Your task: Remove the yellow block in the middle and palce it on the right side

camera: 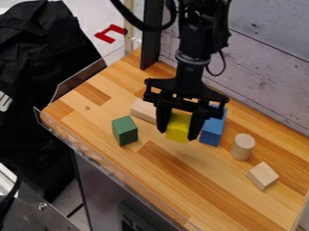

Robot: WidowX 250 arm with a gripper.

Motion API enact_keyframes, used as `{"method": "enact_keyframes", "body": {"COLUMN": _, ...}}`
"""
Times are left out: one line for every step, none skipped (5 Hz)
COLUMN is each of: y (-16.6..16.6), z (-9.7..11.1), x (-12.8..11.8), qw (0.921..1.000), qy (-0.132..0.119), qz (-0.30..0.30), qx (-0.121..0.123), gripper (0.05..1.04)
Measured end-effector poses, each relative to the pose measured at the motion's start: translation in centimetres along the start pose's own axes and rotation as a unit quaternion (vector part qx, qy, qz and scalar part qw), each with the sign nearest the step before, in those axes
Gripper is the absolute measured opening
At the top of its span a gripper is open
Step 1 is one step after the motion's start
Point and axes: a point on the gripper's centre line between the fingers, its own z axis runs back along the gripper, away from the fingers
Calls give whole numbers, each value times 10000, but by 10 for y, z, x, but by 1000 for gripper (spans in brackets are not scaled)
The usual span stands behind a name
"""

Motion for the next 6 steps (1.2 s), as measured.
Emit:
{"method": "enact_keyframes", "body": {"y": -10, "z": -18, "x": -1, "qw": 9994, "qy": 272, "qz": -161, "qx": 139, "gripper": 586}}
{"method": "enact_keyframes", "body": {"y": -17, "z": -31, "x": -2, "qw": 9986, "qy": 452, "qz": -252, "qx": 106, "gripper": 586}}
{"method": "enact_keyframes", "body": {"y": -30, "z": -35, "x": -5, "qw": 9976, "qy": 473, "qz": -507, "qx": 49, "gripper": 586}}
{"method": "enact_keyframes", "body": {"y": -41, "z": -38, "x": -9, "qw": 9958, "qy": 531, "qz": -748, "qx": 79, "gripper": 586}}
{"method": "enact_keyframes", "body": {"y": -56, "z": -36, "x": -15, "qw": 9932, "qy": 475, "qz": -1050, "qx": 130, "gripper": 586}}
{"method": "enact_keyframes", "body": {"y": -64, "z": -34, "x": -16, "qw": 9913, "qy": 369, "qz": -1250, "qx": 189, "gripper": 586}}
